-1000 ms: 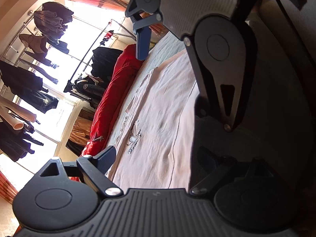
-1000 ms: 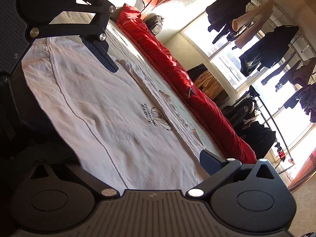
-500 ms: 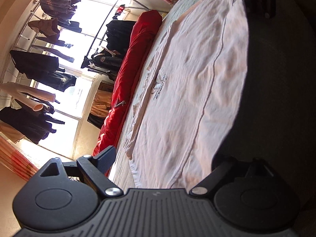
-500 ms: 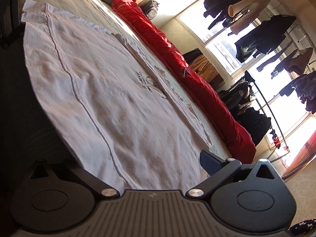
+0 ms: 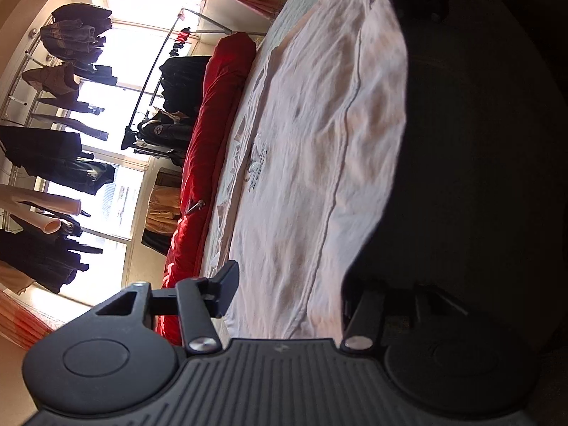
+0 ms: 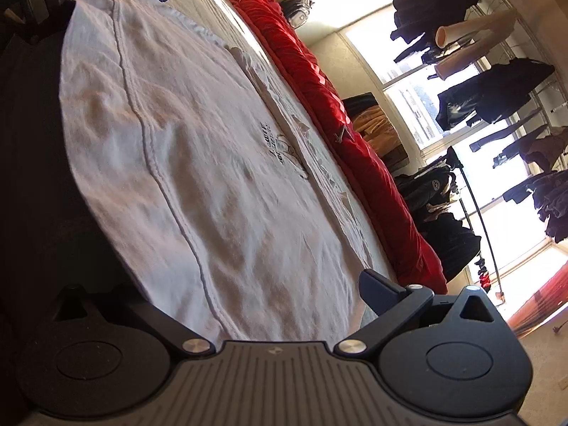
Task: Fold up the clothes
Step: 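Close both grippers on the side edge of the white shirt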
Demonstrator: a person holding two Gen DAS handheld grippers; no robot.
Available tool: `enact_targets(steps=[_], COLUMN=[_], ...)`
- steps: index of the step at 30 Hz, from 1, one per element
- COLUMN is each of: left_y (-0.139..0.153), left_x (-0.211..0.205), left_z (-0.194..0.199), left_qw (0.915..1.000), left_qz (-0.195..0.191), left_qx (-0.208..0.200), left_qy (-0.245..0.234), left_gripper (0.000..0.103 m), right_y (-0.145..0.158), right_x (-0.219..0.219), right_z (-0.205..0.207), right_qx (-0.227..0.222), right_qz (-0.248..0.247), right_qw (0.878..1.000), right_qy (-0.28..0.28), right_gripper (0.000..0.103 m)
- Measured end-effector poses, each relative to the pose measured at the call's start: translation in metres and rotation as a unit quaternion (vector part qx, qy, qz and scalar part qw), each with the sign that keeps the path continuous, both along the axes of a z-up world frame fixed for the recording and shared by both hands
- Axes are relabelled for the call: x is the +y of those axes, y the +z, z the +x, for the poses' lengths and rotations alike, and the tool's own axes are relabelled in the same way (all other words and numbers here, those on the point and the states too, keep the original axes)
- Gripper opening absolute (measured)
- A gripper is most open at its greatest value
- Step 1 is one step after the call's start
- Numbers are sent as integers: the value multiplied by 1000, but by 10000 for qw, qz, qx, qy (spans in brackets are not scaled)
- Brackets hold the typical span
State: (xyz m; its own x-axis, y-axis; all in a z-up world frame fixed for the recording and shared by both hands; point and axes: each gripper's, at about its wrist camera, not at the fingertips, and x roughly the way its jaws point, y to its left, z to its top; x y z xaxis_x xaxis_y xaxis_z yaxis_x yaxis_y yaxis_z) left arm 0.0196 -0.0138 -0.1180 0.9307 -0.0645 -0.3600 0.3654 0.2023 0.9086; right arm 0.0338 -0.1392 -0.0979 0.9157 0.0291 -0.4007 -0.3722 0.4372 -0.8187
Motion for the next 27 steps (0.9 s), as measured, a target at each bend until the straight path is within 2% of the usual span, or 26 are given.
enact_targets(steps=[4, 10, 12, 14, 15, 16, 18, 20, 27], left_y=[-6, -10, -11, -10, -9, -8, -5, -3, 17], left_x=[2, 4, 3, 1, 1, 0, 0, 0, 1], left_z=[-2, 1, 4, 6, 6, 6, 6, 6, 13], left_qw=[9996, 9981, 9979, 9981, 9982, 9983, 9986, 9989, 9992], left_qz=[177, 497, 538, 515, 484, 454, 349, 334, 279], left_qx=[49, -43, -2, 97, 159, 221, 289, 224, -83], left_qy=[-196, -371, -367, -339, -320, -300, -261, -254, -287], left_gripper=[24, 27, 27, 24, 20, 11, 4, 4, 3], right_y=[-5, -6, -8, -9, -9, -8, -6, -4, 10], right_x=[8, 13, 16, 18, 18, 19, 20, 20, 19], right_z=[-8, -17, -18, -19, -19, -20, -20, -20, -20], right_qx=[-182, -152, -43, 55, 122, 187, 297, 360, 70], right_qz=[-665, -990, -982, -960, -939, -915, -813, -729, -625], right_qw=[9969, 9931, 9934, 9937, 9939, 9941, 9948, 9952, 9967], right_qy=[389, 613, 594, 570, 560, 550, 543, 539, 510], right_gripper=[99, 80, 66, 58, 51, 47, 27, 13, 9])
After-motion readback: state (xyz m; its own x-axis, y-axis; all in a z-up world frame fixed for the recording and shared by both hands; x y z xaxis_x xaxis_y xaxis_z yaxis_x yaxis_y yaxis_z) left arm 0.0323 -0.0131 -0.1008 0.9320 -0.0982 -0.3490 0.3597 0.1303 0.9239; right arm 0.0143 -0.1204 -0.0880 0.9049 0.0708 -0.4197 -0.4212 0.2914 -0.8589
